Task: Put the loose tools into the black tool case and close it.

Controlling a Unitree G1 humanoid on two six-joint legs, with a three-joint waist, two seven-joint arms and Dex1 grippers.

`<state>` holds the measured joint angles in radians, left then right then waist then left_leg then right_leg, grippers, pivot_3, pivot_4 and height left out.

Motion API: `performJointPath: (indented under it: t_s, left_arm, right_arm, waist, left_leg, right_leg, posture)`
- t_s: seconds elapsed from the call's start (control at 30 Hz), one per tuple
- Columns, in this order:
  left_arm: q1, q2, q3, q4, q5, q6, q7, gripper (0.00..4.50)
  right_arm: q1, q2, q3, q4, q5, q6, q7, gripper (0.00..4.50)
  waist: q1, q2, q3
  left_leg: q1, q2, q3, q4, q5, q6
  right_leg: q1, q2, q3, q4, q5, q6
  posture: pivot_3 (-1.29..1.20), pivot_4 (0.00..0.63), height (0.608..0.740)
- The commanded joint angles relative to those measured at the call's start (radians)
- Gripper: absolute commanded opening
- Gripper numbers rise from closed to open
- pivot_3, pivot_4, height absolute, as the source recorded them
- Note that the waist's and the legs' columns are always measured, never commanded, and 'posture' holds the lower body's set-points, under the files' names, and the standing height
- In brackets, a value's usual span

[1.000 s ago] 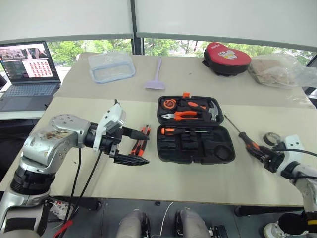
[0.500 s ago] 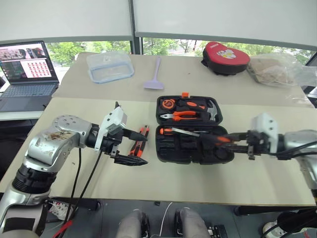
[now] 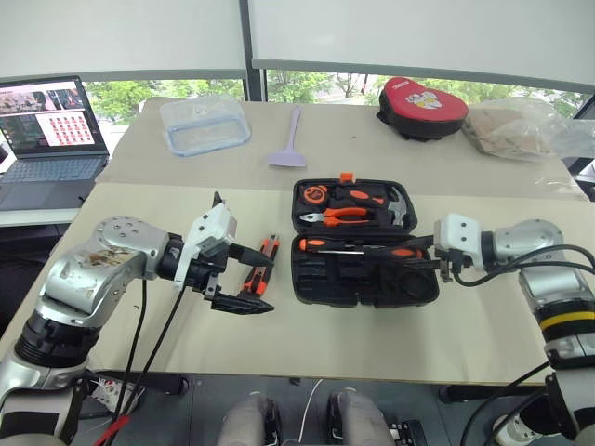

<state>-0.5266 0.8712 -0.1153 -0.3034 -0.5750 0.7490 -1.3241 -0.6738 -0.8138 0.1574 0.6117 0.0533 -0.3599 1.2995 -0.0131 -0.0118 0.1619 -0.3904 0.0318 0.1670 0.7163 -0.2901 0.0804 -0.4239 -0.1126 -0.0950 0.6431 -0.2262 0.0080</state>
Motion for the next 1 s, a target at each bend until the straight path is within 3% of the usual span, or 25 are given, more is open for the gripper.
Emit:
performJointPath:
  t_s: [0.03, 0.07, 0.13, 0.17, 0.37, 0.47, 0.57, 0.87, 0.93, 1.0]
  left_arm:
    - [-0.005, 0.019, 0.033, -0.023, -0.012, -0.016, 0.003, 4.50]
    - [-0.004, 0.021, 0.034, -0.024, -0.013, -0.017, 0.003, 4.50]
    - [-0.005, 0.024, 0.034, -0.020, -0.009, -0.021, 0.003, 4.50]
    - [-0.006, 0.025, 0.034, -0.017, -0.008, -0.023, 0.003, 4.50]
    - [-0.025, 0.022, 0.031, -0.004, -0.007, -0.024, 0.006, 4.50]
    - [-0.032, 0.017, 0.026, 0.005, -0.002, -0.030, 0.007, 4.50]
    - [-0.039, 0.010, 0.021, 0.012, 0.001, -0.033, 0.010, 4.50]
    - [-0.063, 0.002, 0.012, 0.037, 0.009, -0.039, 0.007, 4.50]
    - [-0.067, 0.001, 0.011, 0.040, 0.011, -0.040, 0.007, 4.50]
    - [-0.070, -0.002, 0.009, 0.042, 0.014, -0.039, 0.008, 4.50]
  right_arm:
    - [-0.048, -0.004, -0.003, 0.096, -0.029, -0.100, 0.008, 1.01]
    - [-0.053, -0.006, -0.003, 0.110, -0.029, -0.115, 0.015, 1.01]
    - [-0.050, -0.011, -0.007, 0.114, -0.012, -0.125, 0.044, 2.01]
    - [-0.046, -0.015, -0.010, 0.109, -0.006, -0.129, 0.054, 2.20]
    - [-0.033, -0.003, -0.055, -0.001, 0.067, 0.005, 0.058, 4.28]
    - [-0.008, 0.009, -0.074, -0.117, 0.130, 0.150, 0.054, 4.47]
    - [0.014, 0.027, -0.085, -0.211, 0.175, 0.272, 0.030, 3.76]
    - [0.055, 0.081, -0.057, -0.235, 0.142, 0.340, -0.026, 0.49]
    - [0.055, 0.089, -0.040, -0.219, 0.116, 0.355, -0.041, 0.05]
    - [0.051, 0.105, -0.018, -0.185, 0.067, 0.344, -0.081, 0.05]
  waist:
    - [0.000, 0.000, 0.000]
    - [0.000, 0.000, 0.000]
    - [0.001, 0.000, 0.000]
    - [0.001, 0.000, 0.000]
    - [0.000, 0.000, 0.000]
    - [0.000, 0.000, 0.000]
    - [0.000, 0.000, 0.000]
    - [0.002, 0.000, 0.000]
    - [0.000, 0.000, 0.000]
    - [0.000, 0.000, 0.000]
  left_leg:
    - [0.000, 0.000, 0.000, 0.000, 0.000, 0.000]
    - [0.000, 0.000, 0.000, 0.000, 0.000, 0.000]
    - [0.000, 0.000, 0.000, 0.000, 0.000, 0.000]
    - [0.000, 0.000, 0.000, 0.000, 0.000, 0.000]
    - [0.000, 0.000, 0.000, 0.000, 0.000, 0.000]
    - [0.000, 0.001, 0.000, 0.000, 0.000, 0.000]
    - [0.000, 0.001, 0.000, 0.000, 0.000, 0.000]
    - [-0.001, 0.000, 0.000, 0.000, 0.000, 0.000]
    - [-0.001, 0.000, 0.000, 0.000, 0.000, 0.000]
    - [-0.001, 0.000, 0.000, 0.000, 0.000, 0.000]
  right_leg:
    - [0.000, 0.000, 0.000, 0.000, 0.000, 0.000]
    - [0.000, 0.000, 0.000, 0.000, 0.000, 0.000]
    - [0.000, 0.000, 0.000, 0.000, 0.000, 0.000]
    - [0.000, 0.000, 0.000, 0.000, 0.000, 0.000]
    - [0.000, 0.000, 0.000, 0.000, 0.000, 0.000]
    - [0.000, 0.000, 0.000, 0.001, 0.000, 0.000]
    - [0.000, 0.000, 0.000, 0.001, 0.000, -0.001]
    - [-0.001, 0.000, 0.000, 0.001, 0.000, -0.001]
    - [-0.001, 0.000, 0.000, 0.001, 0.000, -0.001]
    - [-0.001, 0.000, 0.000, 0.001, 0.000, -0.001]
  posture:
    - [0.00, 0.150, 0.731]
    - [0.00, 0.150, 0.731]
    - [0.00, 0.150, 0.731]
    - [0.00, 0.150, 0.731]
    - [0.00, 0.150, 0.731]
    - [0.00, 0.150, 0.731]
    - [0.00, 0.150, 0.731]
    - [0.00, 0.150, 0.731]
    - [0.00, 0.150, 0.731]
    - [0.00, 0.150, 0.731]
